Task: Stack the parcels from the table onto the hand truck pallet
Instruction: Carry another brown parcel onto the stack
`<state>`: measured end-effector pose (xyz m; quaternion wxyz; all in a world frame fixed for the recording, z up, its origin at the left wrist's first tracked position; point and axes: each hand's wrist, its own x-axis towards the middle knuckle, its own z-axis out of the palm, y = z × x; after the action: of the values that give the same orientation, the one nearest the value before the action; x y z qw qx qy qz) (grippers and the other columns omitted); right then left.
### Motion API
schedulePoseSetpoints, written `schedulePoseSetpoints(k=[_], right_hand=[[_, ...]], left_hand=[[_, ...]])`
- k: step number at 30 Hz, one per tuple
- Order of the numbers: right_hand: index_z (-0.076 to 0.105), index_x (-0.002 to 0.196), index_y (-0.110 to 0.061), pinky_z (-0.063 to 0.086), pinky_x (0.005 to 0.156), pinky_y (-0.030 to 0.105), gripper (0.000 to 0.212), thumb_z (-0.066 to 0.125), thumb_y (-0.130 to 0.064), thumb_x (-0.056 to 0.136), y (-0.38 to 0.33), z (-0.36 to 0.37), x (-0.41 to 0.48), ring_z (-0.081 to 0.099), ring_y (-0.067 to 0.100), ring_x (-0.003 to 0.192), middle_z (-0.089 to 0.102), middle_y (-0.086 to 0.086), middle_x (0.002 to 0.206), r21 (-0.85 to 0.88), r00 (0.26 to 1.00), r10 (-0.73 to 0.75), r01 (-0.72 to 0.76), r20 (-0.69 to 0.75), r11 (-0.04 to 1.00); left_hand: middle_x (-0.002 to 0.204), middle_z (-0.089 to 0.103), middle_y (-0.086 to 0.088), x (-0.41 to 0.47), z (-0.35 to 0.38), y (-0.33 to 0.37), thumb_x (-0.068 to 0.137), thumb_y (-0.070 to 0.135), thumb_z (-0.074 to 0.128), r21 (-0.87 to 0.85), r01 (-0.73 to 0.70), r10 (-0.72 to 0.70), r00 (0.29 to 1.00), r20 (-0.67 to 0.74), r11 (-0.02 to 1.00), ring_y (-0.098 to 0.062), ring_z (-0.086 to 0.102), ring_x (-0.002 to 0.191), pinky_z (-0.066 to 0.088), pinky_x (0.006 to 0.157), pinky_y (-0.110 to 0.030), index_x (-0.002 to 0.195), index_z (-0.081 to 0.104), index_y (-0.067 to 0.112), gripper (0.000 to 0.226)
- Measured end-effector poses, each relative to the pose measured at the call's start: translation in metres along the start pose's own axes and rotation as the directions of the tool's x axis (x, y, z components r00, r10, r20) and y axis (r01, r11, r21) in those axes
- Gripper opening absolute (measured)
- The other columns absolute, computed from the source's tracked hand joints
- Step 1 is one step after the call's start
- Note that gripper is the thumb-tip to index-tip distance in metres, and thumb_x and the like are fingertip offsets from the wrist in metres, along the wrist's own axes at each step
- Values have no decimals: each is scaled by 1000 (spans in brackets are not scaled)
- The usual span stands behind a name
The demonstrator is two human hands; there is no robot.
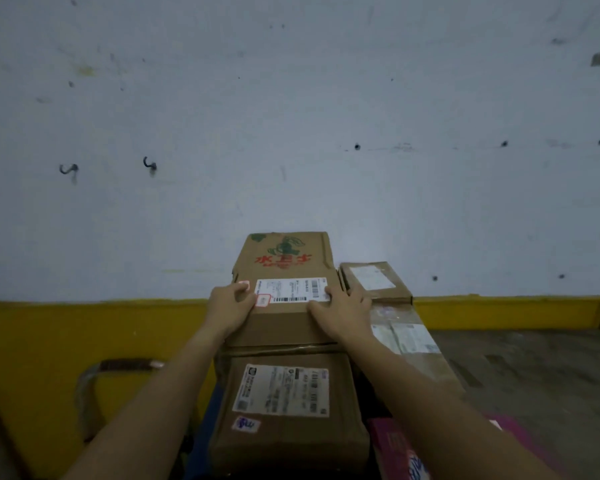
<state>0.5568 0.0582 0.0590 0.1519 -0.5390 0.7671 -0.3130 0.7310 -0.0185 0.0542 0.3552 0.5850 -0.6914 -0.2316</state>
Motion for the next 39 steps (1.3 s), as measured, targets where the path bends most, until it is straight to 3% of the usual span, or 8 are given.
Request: schedulePoseSetpoints(k=[13, 19, 25, 31, 33, 35, 37, 39], right_hand=[[30, 143, -24, 25, 108, 44, 61, 47, -45, 89, 8, 11, 4, 21, 35, 134, 19, 12, 147, 91, 1000, -3, 6, -25, 996], [33, 142, -25, 25, 108, 45, 59, 45, -49, 90, 12, 9, 6, 19, 37, 135, 20, 15, 148, 78, 1000, -20, 21, -15, 997], [35, 141, -25, 23, 113, 49, 59, 44, -52, 90, 22, -10, 0, 13, 34, 141, 13, 13, 153, 106, 997, -67, 71, -40, 992], [32, 143, -27, 29, 110, 44, 58, 46, -47, 91, 61, -57, -29, 24, 31, 137, 29, 13, 148, 98, 989, -147, 149, -36, 984], [32, 143, -24, 28, 108, 38, 56, 48, -43, 92, 87, -83, -42, 28, 29, 135, 33, 13, 146, 97, 984, -175, 178, -37, 979], [33, 143, -23, 28, 109, 36, 57, 49, -41, 92, 119, -112, -58, 31, 29, 134, 34, 16, 142, 85, 984, -170, 174, -44, 981], [32, 143, -23, 29, 107, 36, 56, 49, -40, 93, 154, -143, -75, 33, 31, 132, 36, 17, 141, 63, 987, -148, 152, -66, 986], [31, 144, -23, 28, 108, 36, 56, 49, -39, 93, 192, -174, -94, 30, 30, 135, 35, 16, 144, 56, 989, -119, 125, -88, 991]], left_hand=[[137, 47, -17, 9, 6, -10, 89, 31, 58, 8, 1, -1, 1000, -16, 1000, -31, 52, 118, 43, 97, -37, 130, 55, 13, 45], [138, 48, -16, 12, 4, -7, 89, 30, 57, 31, -3, 4, 1000, -23, 1000, -31, 52, 118, 44, 87, -32, 130, 54, 15, 44], [128, 58, -17, 5, -12, 9, 90, 34, 55, 158, -30, 55, 986, -156, 987, -34, 52, 119, 42, 98, -41, 124, 59, 12, 41], [122, 60, -15, -26, 10, 67, 92, 29, 51, 115, -83, 110, 961, -253, 990, -32, 52, 114, 45, 90, -41, 123, 58, 12, 36], [108, 63, -7, -45, 30, 98, 92, 26, 51, 66, -152, 164, 954, -250, 986, -25, 56, 101, 42, 78, -30, 114, 61, 15, 27], [97, 61, -7, -68, 55, 130, 90, 18, 52, 19, -230, 229, 950, -214, 973, -25, 56, 93, 42, 71, -29, 103, 64, 12, 19], [108, 63, -15, -94, 85, 160, 90, 16, 53, -15, -277, 272, 952, -139, 961, -32, 57, 103, 46, 84, -35, 106, 63, 3, 24], [120, 60, -16, -125, 117, 188, 90, 21, 54, -78, -264, 259, 963, -71, 961, -31, 54, 111, 45, 95, -40, 118, 59, 6, 33]])
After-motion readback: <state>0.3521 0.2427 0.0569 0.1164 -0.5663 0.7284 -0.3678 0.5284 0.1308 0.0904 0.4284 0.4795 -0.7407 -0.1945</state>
